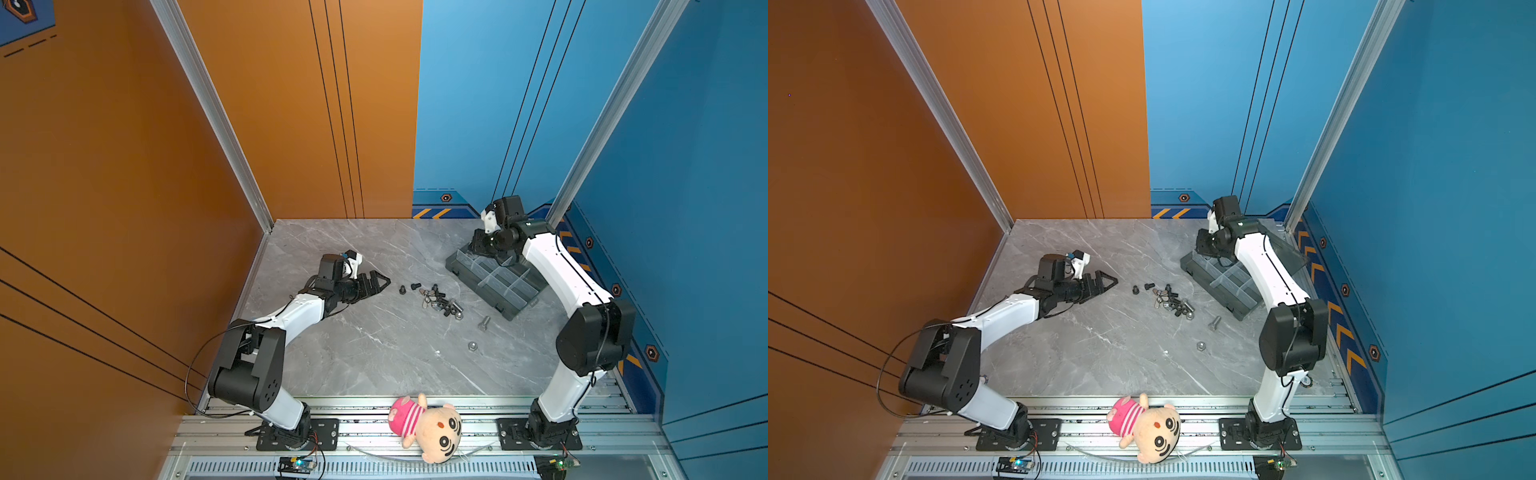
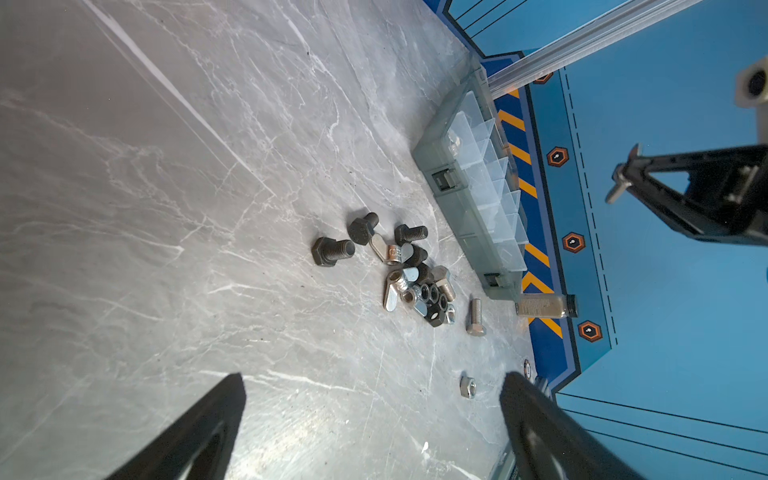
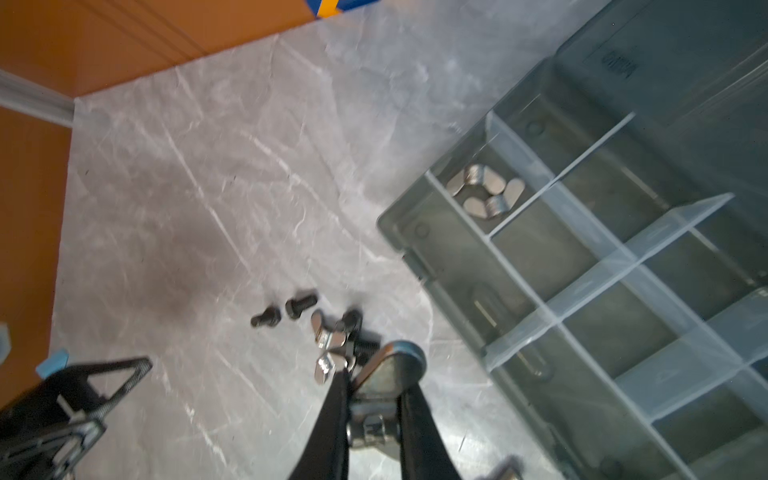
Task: Sort the screws and nuts into containers
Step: 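Lift the wing nut with the right gripper and carry it over the organizer box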
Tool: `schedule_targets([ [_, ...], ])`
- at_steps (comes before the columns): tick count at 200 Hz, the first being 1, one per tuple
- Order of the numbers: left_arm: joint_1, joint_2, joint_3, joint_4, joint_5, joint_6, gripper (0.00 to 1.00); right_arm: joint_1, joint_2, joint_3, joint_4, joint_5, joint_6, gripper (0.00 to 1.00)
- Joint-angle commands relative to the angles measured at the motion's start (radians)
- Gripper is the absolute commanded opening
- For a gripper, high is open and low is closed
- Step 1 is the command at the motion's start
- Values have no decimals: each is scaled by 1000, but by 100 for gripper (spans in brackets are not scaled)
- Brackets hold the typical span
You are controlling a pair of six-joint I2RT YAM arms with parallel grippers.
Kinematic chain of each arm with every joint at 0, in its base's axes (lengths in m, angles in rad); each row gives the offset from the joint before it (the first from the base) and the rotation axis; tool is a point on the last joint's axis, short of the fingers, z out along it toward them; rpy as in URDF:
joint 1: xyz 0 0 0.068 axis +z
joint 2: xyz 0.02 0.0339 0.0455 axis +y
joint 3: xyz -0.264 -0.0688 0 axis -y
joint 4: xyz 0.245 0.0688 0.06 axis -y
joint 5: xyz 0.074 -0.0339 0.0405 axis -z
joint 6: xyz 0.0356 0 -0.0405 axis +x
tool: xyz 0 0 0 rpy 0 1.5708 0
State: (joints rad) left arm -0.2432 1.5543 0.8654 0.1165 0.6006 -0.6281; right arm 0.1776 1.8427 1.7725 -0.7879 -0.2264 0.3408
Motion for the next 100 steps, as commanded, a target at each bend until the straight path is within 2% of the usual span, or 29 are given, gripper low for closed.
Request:
schedule_targets([
  [1, -2, 3, -6, 34, 27, -16, 97, -23, 101, 110, -38, 67, 36, 0],
  [55, -8, -1, -6, 32, 17, -25, 98, -53, 375, 375, -38, 116, 96, 0],
  [100, -19, -2, -2, 29, 6, -29, 98, -61, 502, 472, -35, 149, 102, 0],
])
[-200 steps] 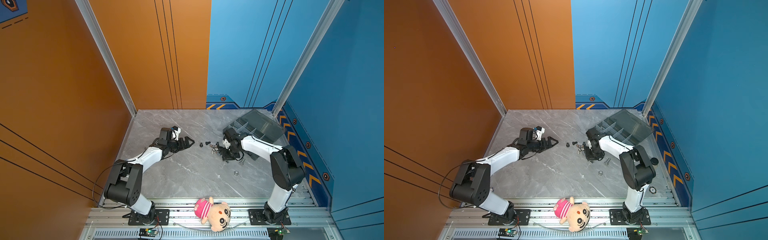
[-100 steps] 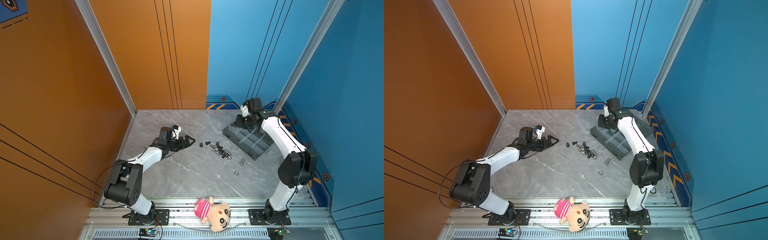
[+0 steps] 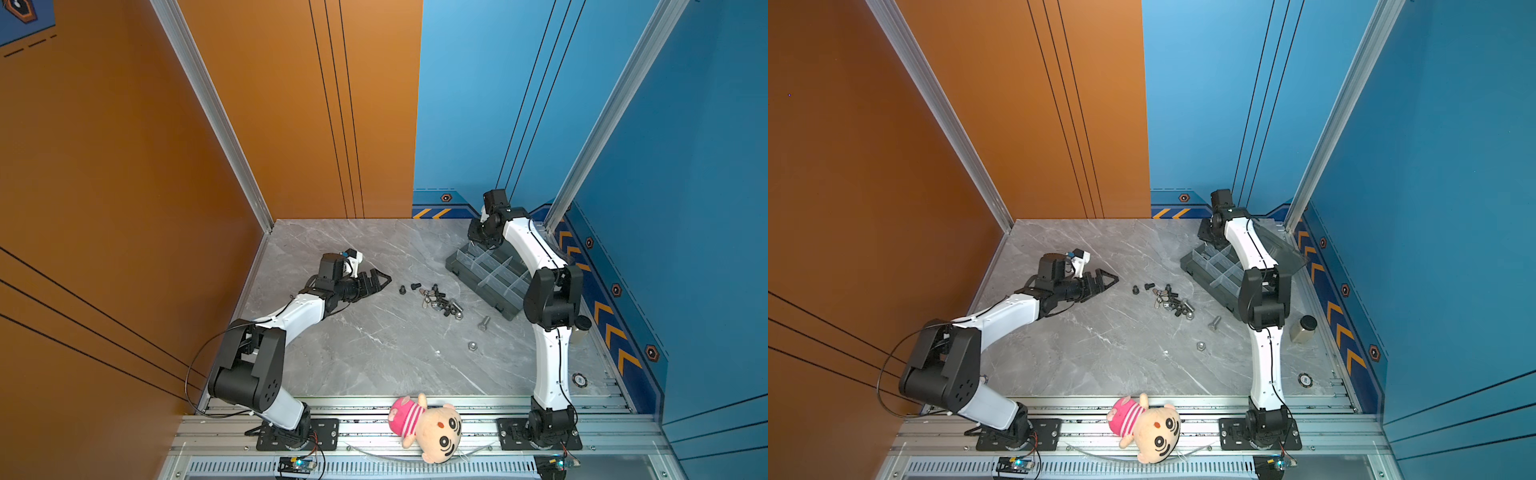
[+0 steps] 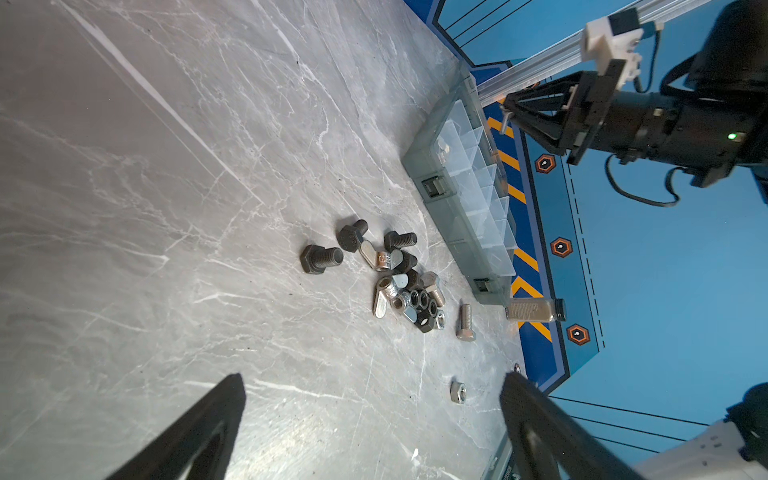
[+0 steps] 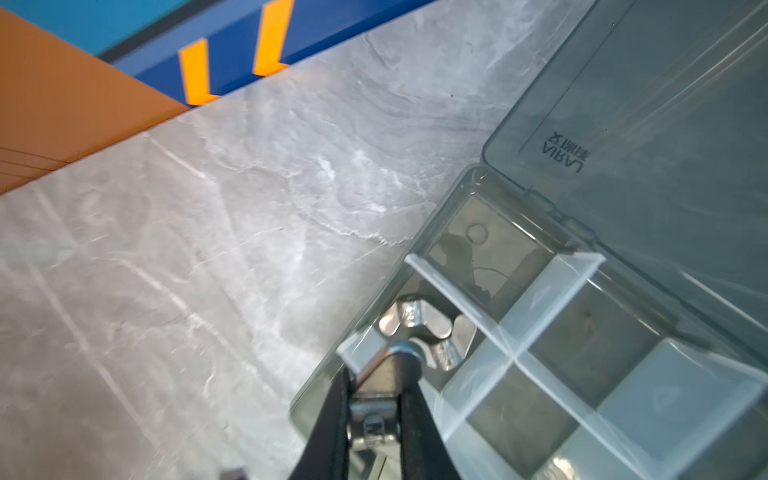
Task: Sort the screws and nuts into containers
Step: 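Lift the wing nut with the right gripper and carry it over the organizer box, then open the right gripper to drop the wing nut into a compartment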
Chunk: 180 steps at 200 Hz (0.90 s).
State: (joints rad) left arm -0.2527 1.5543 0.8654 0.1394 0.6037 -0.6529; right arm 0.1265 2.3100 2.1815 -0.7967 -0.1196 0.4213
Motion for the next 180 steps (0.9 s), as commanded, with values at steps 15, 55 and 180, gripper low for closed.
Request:
schedule_targets([
  [15, -9, -1, 1, 1, 1, -1, 98, -17, 55, 67, -23, 43, 22, 0],
  [55, -8, 3, 8, -9, -1, 5, 98, -22, 86, 56, -20, 30, 17, 0],
  [180, -8, -8, 6, -23, -7, 15, 98, -18, 81, 4, -20, 26, 9, 1],
])
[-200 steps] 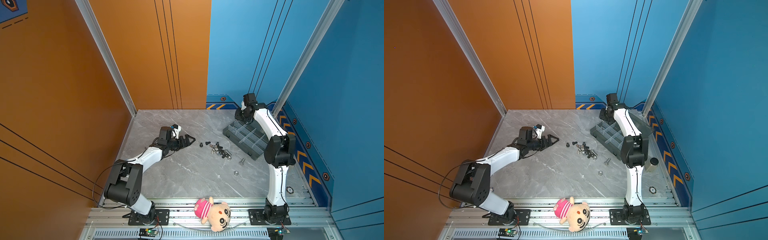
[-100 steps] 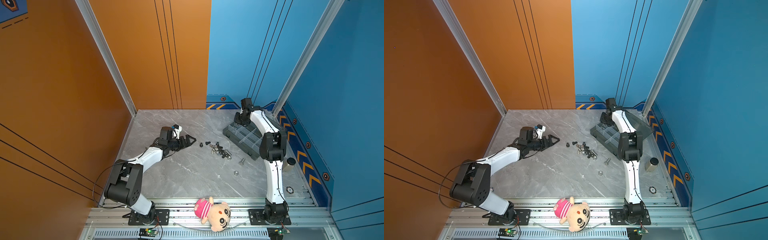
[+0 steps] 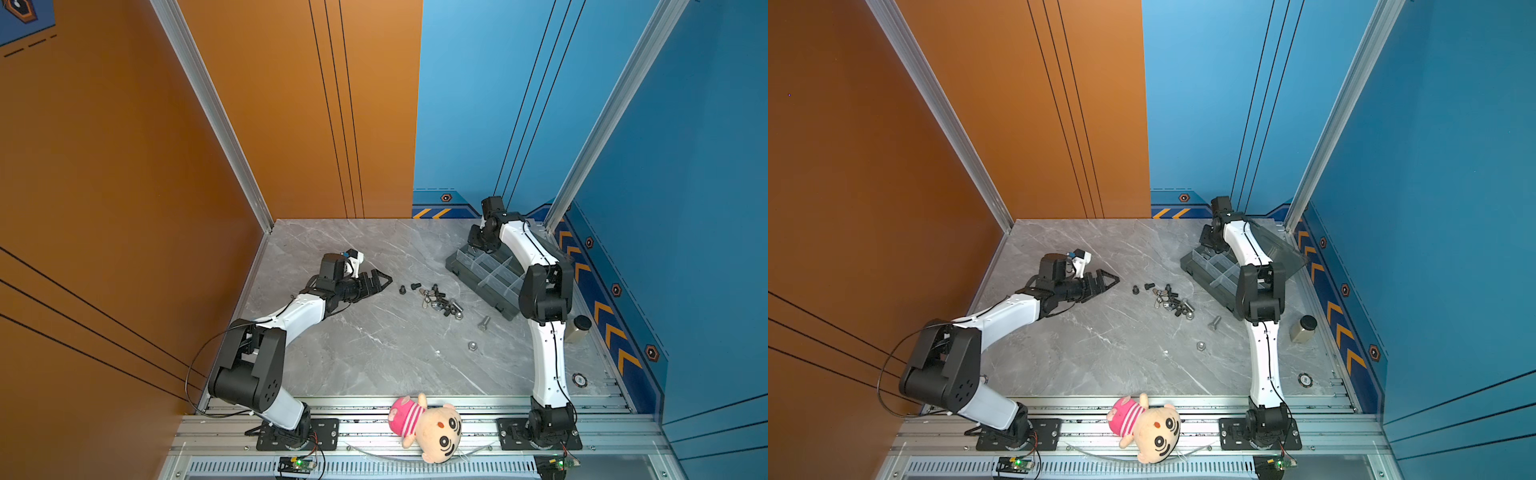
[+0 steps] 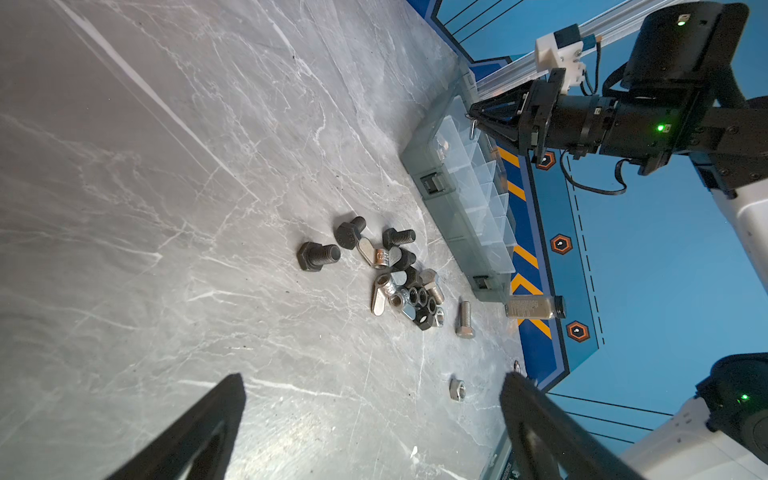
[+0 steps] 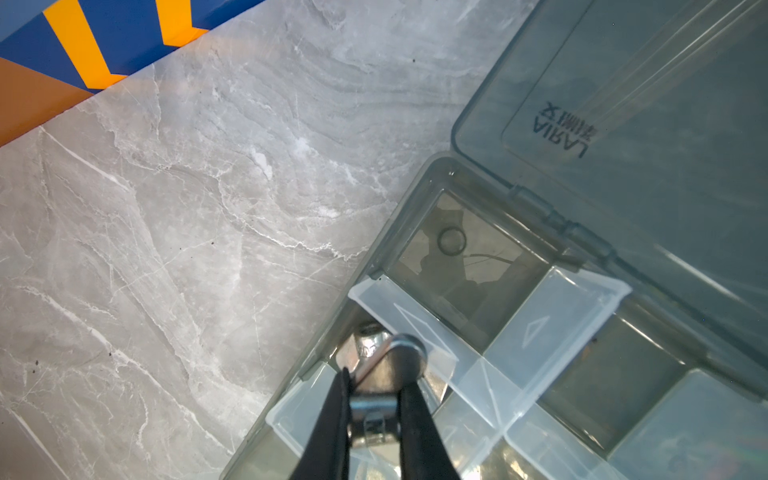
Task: Sort the screws and nuts into containers
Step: 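Open the right gripper to drop the wing nut into a compartment, then move the right gripper back over the hardware pile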
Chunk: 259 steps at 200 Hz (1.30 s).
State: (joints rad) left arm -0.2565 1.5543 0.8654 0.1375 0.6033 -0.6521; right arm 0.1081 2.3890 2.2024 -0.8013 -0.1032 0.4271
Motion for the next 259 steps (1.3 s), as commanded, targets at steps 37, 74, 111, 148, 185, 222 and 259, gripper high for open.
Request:
schedule_targets([
  [37, -4, -9, 8, -22, -6, 13, 98, 1, 3, -31, -16, -1, 2, 7],
  [74, -5, -13, 5, -25, -7, 15, 98, 1, -2, -47, -16, -4, -1, 17],
  [111, -4, -14, 8, -27, -4, 17, 98, 0, -17, -71, -16, -2, -10, 34],
  [148, -5, -14, 12, -29, -5, 16, 98, 0, -42, -93, -16, -2, -22, 41],
  [185, -6, -20, 14, -36, -12, 18, 98, 2, -114, -136, -15, -26, -39, 43],
  [222, -8, -20, 9, -39, -22, 18, 98, 16, -226, -220, -16, -62, -72, 45],
  [259, -9, -11, 9, -39, -21, 20, 97, 53, -355, -341, -11, -126, -94, 46],
])
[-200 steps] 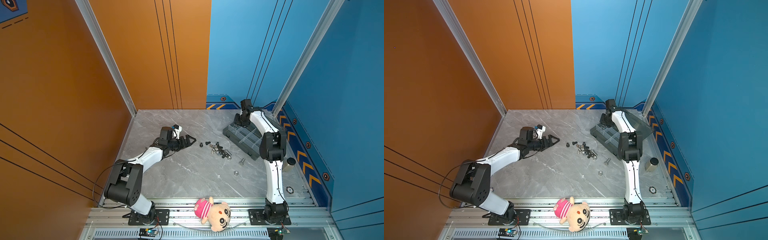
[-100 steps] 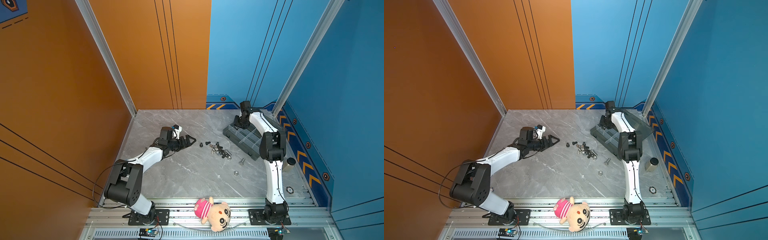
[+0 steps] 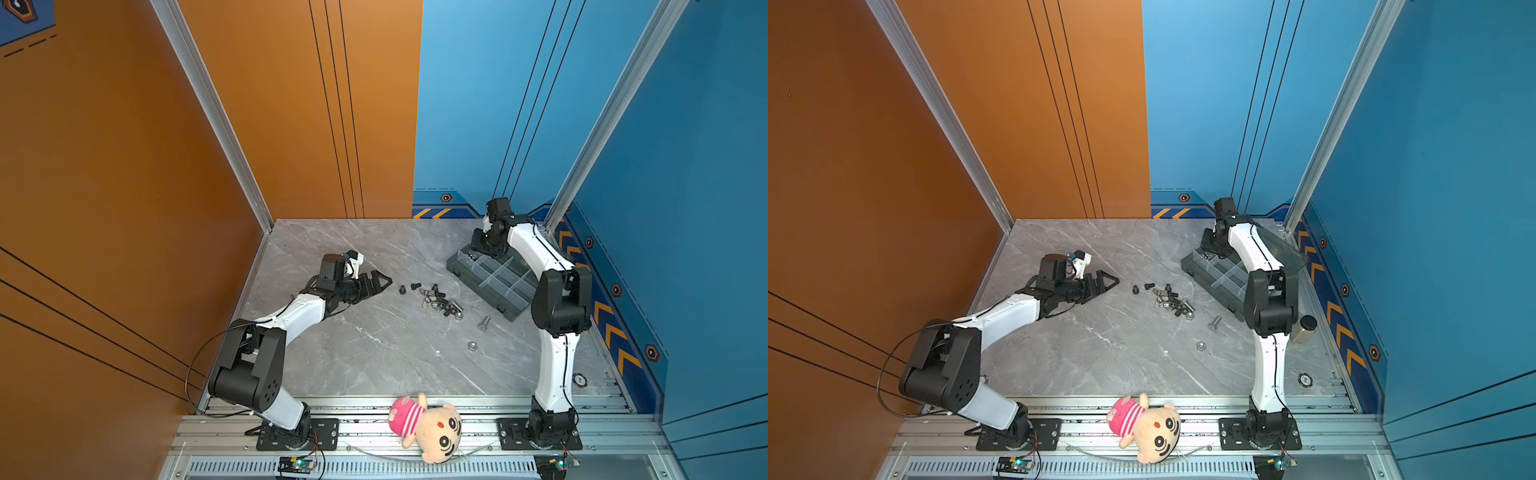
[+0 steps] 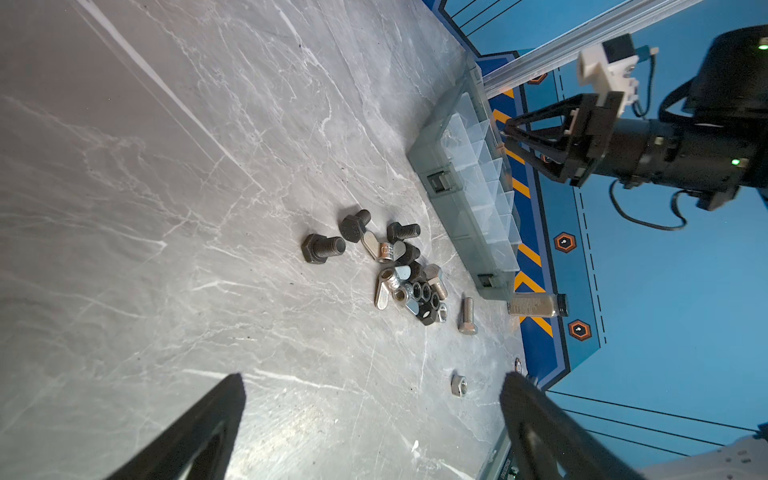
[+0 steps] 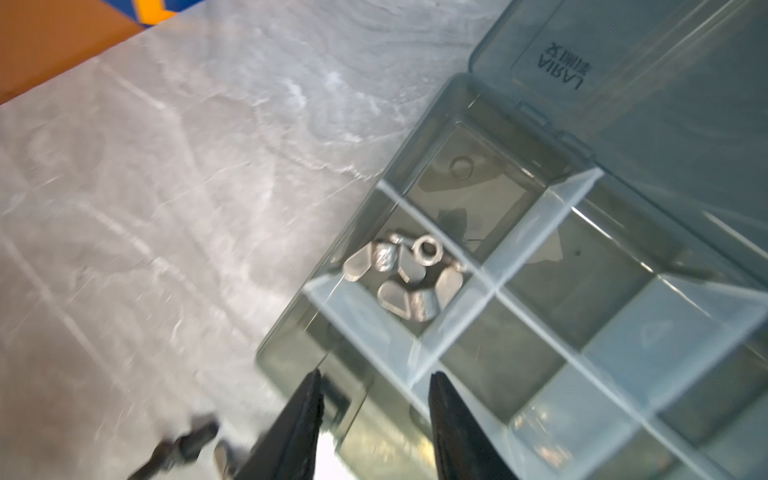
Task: Sort the screws and nuts into containers
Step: 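Move the right gripper back over the hardware pile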
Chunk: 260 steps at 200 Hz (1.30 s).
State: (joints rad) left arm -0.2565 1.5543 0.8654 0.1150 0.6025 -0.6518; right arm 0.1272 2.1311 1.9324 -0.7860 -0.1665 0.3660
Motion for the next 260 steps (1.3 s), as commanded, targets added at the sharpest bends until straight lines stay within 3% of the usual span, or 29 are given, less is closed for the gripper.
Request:
schedule_targets([
  [1, -9, -11, 9, -18, -22, 20, 98, 36, -101, -73, -27, -66, -35, 46],
  [42, -10, 4, 8, -12, -21, 17, 98, 120, -201, -244, 18, -112, -24, 47],
  [85, -10, 23, 14, -6, -13, 17, 98, 216, -246, -414, 153, -179, 72, 47],
  [155, -9, 32, 12, 0, -7, 18, 98, 328, -241, -553, 383, -181, 327, 48],
  [189, -9, 37, 14, 0, -1, 18, 98, 337, -203, -546, 439, -189, 379, 48],
  [208, -7, 37, 13, 0, 0, 20, 98, 338, -159, -478, 387, -205, 303, 47],
  [260, -5, 32, 8, 0, 2, 20, 98, 330, 23, -167, -6, -201, -169, 46],
])
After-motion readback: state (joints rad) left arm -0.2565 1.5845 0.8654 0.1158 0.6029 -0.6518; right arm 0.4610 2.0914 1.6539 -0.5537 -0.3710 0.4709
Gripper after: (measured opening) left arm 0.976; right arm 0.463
